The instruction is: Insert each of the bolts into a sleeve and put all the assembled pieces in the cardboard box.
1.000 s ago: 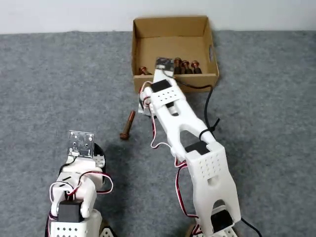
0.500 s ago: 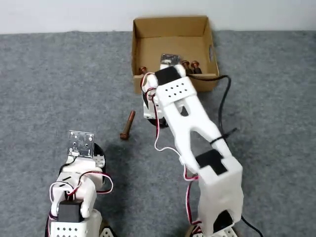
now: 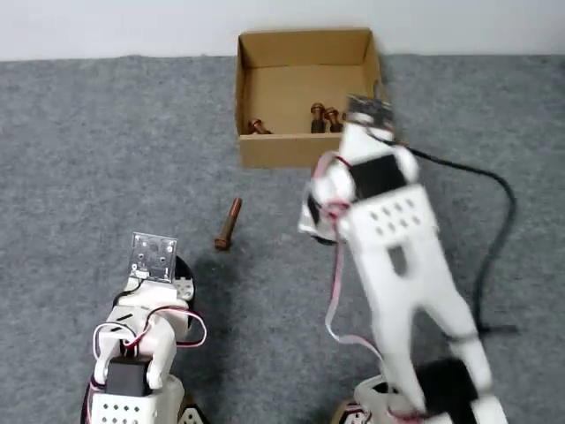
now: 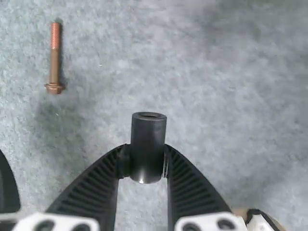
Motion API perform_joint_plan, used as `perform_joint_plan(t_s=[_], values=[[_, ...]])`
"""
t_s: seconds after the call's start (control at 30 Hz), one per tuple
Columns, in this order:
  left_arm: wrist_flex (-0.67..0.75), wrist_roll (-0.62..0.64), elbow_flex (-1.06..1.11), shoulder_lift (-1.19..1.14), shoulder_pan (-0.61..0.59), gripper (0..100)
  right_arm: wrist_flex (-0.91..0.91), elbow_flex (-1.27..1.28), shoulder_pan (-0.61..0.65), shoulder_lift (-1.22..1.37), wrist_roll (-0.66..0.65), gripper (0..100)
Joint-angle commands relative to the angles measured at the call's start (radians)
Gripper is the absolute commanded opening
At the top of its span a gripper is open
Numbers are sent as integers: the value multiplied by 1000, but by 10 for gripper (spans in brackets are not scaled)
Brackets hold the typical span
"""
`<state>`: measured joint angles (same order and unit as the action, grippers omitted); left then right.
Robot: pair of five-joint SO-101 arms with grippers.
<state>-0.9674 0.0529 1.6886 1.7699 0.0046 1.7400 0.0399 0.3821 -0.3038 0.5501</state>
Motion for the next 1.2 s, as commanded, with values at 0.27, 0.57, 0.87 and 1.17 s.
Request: perform_joint_plan(t_s=[0.27,0.57,0.87,1.17], values=[[-103,-167,-197,-14,-48,6,-367,661,-191,-694,-14,8],[-173,-149,-530,-373,-58,6,-506,987,-194,-1109,-14,8],[-310,-87,-931,-945,95,7,-466,1148,-194,-1374,-72,8],[-408,-87,-1239,-1389,193,9,-466,1186,-194,-1500,-98,8]])
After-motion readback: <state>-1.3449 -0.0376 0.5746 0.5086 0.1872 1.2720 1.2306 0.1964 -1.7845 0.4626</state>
